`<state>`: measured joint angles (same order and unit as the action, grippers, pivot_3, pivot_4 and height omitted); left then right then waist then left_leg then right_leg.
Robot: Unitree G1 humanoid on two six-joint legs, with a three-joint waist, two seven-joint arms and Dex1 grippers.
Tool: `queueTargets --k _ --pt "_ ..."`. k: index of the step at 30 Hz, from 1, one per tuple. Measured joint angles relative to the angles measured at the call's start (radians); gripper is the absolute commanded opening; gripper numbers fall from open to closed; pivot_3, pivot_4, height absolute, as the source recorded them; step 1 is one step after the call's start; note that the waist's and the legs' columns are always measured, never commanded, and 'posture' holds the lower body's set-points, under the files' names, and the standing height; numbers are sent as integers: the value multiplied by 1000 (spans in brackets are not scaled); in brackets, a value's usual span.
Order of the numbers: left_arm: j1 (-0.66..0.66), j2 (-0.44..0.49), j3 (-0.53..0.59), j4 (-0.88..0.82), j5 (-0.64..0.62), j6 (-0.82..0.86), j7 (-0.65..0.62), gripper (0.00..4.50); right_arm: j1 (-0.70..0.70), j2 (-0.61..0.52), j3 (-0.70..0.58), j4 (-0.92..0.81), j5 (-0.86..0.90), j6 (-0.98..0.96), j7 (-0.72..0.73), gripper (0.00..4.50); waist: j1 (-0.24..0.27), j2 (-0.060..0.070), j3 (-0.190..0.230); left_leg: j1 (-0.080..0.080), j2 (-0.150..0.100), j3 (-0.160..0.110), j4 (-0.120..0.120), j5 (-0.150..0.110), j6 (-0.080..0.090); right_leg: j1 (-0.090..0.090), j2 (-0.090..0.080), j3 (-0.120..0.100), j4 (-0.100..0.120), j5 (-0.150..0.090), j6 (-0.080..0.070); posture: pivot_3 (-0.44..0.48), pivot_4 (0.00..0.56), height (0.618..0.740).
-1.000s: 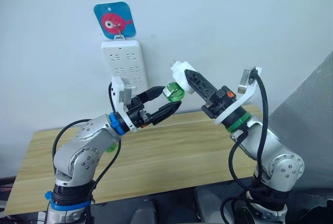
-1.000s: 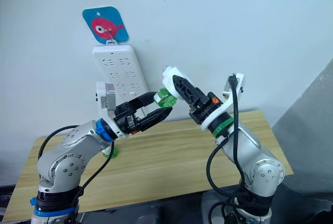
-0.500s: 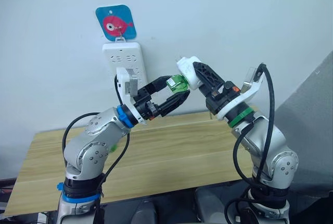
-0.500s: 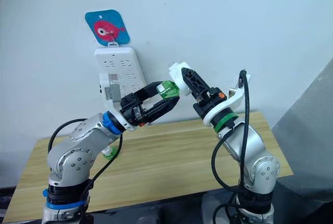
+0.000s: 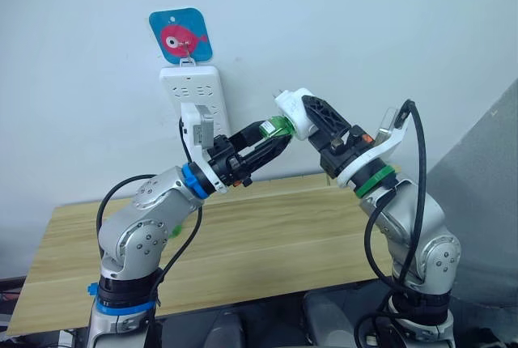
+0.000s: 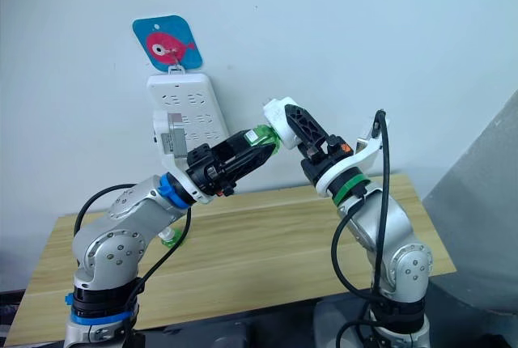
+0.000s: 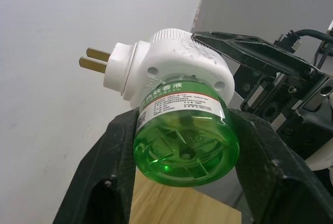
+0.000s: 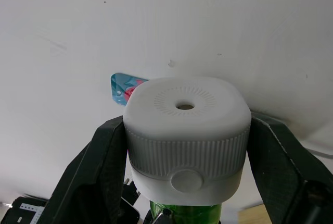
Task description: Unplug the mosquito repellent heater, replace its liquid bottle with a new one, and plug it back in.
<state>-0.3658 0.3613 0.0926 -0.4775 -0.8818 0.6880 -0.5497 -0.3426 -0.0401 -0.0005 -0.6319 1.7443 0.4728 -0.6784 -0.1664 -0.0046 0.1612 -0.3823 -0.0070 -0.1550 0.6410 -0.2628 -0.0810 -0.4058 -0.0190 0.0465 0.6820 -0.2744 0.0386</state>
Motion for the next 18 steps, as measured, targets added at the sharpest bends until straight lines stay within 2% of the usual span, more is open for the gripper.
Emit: queueTargets --k 6,10,11,15,18 --pt "-3 7 -3 0 0 2 0 2246 3 -27 14 0 9 -16 9 2938 0 0 0 0 0 0 0 0 0 0 0 0 0 0 0 -199 106 740" --pt "-12 14 -5 7 4 1 -8 2246 11 -42 23 0 18 -23 18 4310 0 0 0 0 0 0 0 0 0 0 0 0 0 0 0 -200 110 740" --pt "-15 23 -8 12 5 1 -13 2246 11 -53 28 -1 23 -23 19 4487 0 0 0 0 0 0 0 0 0 0 0 0 0 0 0 -200 110 740" --pt "-15 63 -9 31 17 -3 -71 2246 22 -144 27 -14 57 -4 35 4500 2 0 0 0 0 0 0 0 0 0 0 0 0 0 0 -200 110 740" --pt "-14 106 -12 63 18 -4 -148 2246 69 -274 -1 -24 118 40 82 4500 4 0 0 0 0 0 0 0 0 1 0 0 -1 0 0 -214 115 740"
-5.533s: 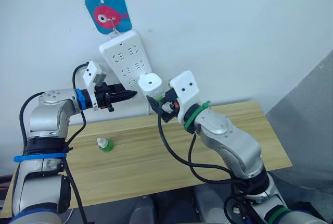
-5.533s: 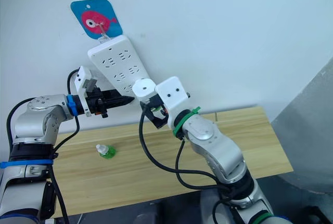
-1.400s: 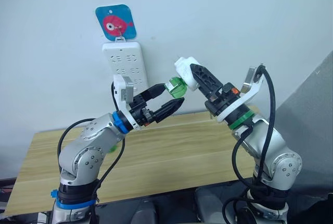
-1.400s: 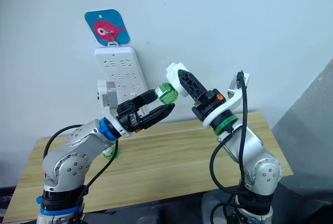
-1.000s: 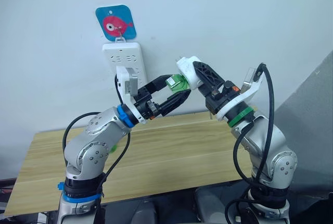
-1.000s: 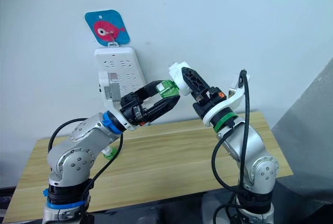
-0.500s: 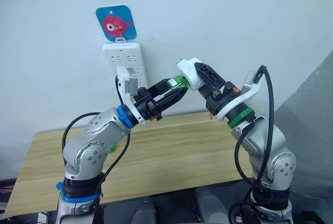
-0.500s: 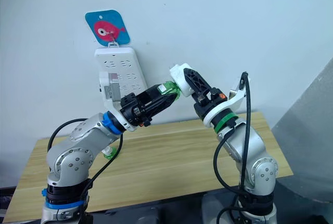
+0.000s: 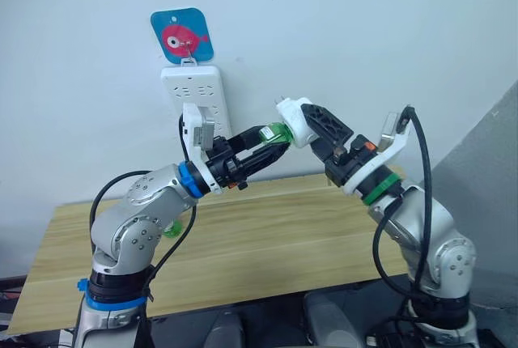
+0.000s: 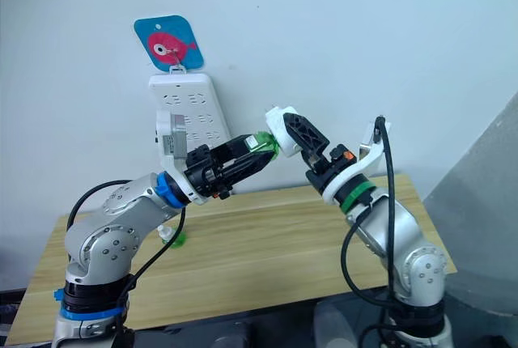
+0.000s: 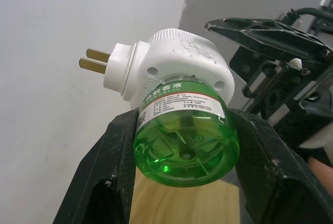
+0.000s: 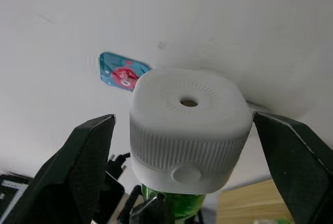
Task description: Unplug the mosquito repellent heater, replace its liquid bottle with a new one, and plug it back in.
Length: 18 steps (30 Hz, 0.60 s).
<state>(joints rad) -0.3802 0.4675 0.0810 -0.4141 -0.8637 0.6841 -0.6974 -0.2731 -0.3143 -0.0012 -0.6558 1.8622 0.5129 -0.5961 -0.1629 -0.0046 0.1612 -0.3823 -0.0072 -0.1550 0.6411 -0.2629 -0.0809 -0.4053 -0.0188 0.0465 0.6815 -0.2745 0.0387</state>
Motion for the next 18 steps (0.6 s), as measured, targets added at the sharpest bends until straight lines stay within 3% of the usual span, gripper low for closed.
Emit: queueTargets --k 2,11,18 --pt "-2 39 -5 28 3 -1 -68 2246 42 -108 -40 0 49 41 57 4500 -1 0 0 0 0 0 0 0 0 0 0 0 0 0 0 -220 118 740" --pt "-60 142 -108 175 103 -90 -395 2246 145 -386 -145 88 86 274 469 4500 0 0 0 1 1 3 0 -1 1 1 2 2 -1 -1 2 -226 126 740" --pt "-65 146 -175 199 183 -190 -554 2246 107 -514 -141 220 86 450 694 4500 0 -1 1 1 2 5 0 -1 2 0 2 3 -1 -2 2 -226 133 740"
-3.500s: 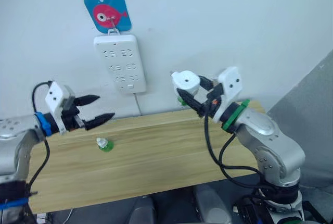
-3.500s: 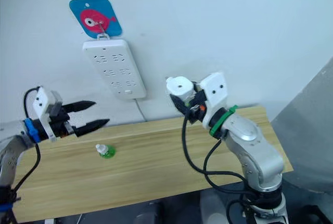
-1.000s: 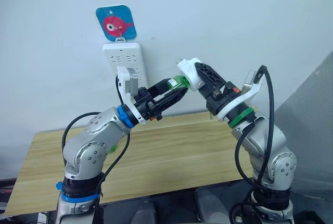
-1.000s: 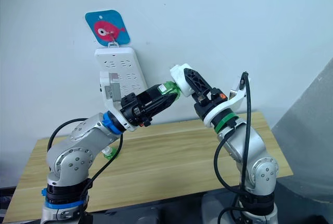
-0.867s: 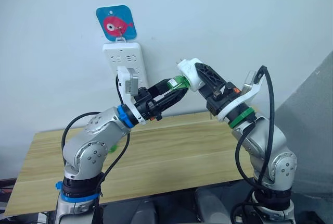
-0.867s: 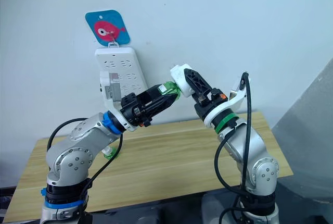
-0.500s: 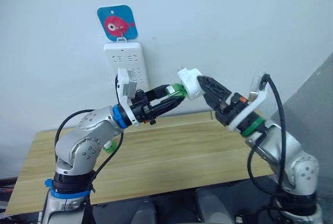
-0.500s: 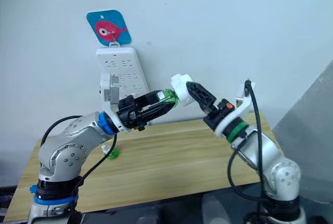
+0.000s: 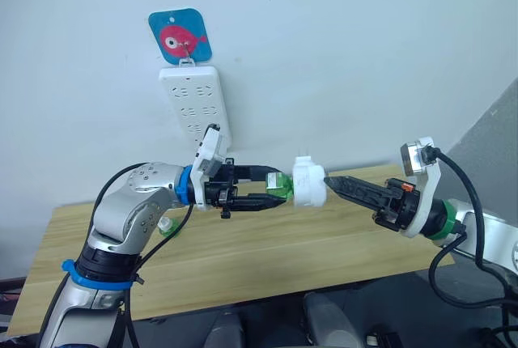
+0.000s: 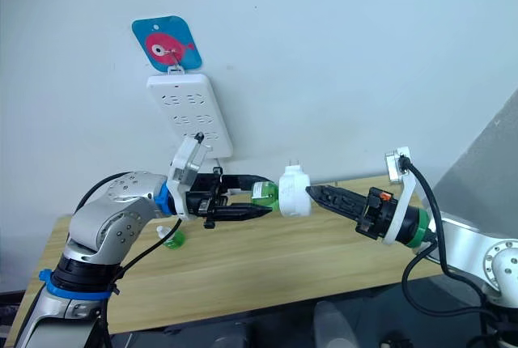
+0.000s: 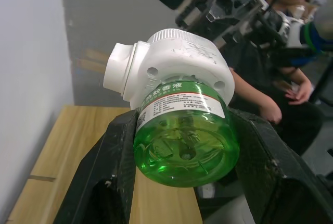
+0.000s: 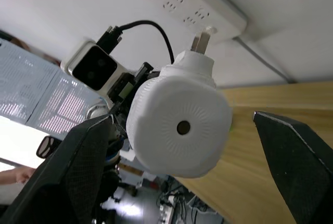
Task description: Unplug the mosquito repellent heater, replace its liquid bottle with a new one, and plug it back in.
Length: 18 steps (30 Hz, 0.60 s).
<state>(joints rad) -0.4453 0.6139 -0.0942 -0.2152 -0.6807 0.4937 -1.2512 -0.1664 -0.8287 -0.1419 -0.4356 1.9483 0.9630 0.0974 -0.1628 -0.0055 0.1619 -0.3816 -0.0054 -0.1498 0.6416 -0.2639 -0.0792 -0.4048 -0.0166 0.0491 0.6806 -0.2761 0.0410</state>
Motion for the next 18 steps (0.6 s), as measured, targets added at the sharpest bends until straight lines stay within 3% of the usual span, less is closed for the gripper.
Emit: queueTargets --k 6,18 --pt "21 0 -4 -1 29 -46 -31 2246 -10 -52 43 26 0 95 144 4500 2 0 0 0 0 0 1 0 1 0 0 0 0 0 0 -218 135 740" --pt "97 20 22 -35 32 -47 -26 2246 -90 -23 150 134 -1 147 158 4500 22 -1 0 0 0 1 2 -1 1 0 0 0 0 0 1 -177 130 740"
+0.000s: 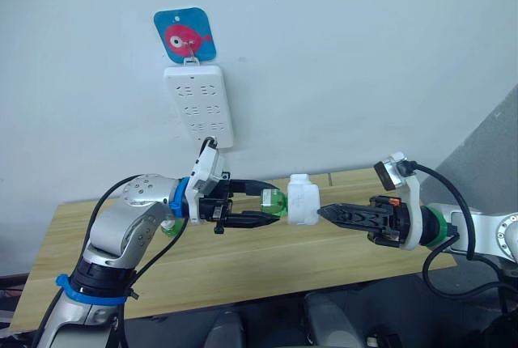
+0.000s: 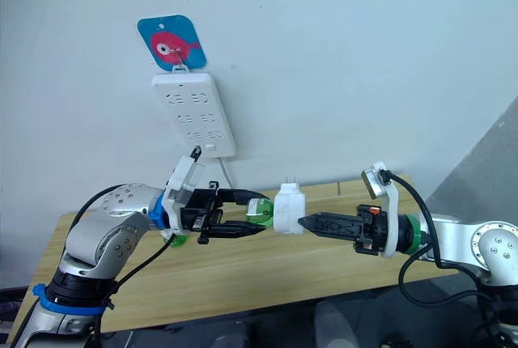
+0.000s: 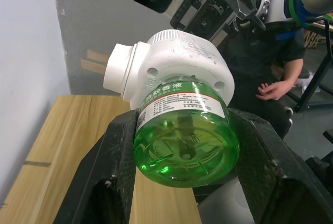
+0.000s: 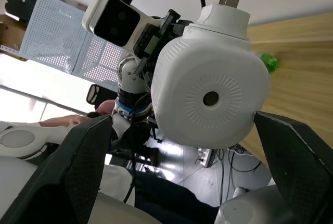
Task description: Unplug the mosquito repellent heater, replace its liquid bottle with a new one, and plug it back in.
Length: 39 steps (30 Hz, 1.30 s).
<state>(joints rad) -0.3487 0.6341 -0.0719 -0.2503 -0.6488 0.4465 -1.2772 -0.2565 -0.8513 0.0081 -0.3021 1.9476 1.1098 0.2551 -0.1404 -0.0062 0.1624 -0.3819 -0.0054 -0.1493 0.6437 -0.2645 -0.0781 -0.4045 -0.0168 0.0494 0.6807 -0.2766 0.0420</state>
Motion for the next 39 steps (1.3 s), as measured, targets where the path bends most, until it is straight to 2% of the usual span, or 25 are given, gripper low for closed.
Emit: queueTargets --k 11,15,20,28,33,39 --pt "36 -2 27 -22 23 -1 28 2246 -89 67 58 115 -2 54 -38 4500 3 0 0 0 0 0 0 0 0 0 0 0 0 1 -1 -160 124 740" --pt "38 -1 30 -38 23 0 29 2246 -106 57 68 123 -2 78 -39 4500 3 0 0 0 0 0 0 0 0 0 0 0 0 1 -1 -157 125 740" --pt "33 -17 13 -76 15 0 23 2246 -105 -18 79 133 -1 133 -3 4500 4 0 0 0 0 0 0 0 0 0 0 0 0 1 -1 -156 125 740" --pt "32 -21 13 -65 15 3 47 2246 -80 -136 4 169 -1 170 107 4500 5 0 0 0 0 0 0 0 0 0 0 0 0 0 -1 -172 128 740" --pt "19 -37 13 -59 7 10 59 2246 -70 -111 13 164 -1 154 96 4500 4 0 0 0 0 0 0 0 0 0 0 0 0 0 0 -178 127 740" --pt "14 -42 10 -60 -6 30 68 2246 -90 -25 54 155 -1 104 20 4500 2 0 0 0 0 0 0 0 0 0 0 0 0 0 0 -176 126 740"
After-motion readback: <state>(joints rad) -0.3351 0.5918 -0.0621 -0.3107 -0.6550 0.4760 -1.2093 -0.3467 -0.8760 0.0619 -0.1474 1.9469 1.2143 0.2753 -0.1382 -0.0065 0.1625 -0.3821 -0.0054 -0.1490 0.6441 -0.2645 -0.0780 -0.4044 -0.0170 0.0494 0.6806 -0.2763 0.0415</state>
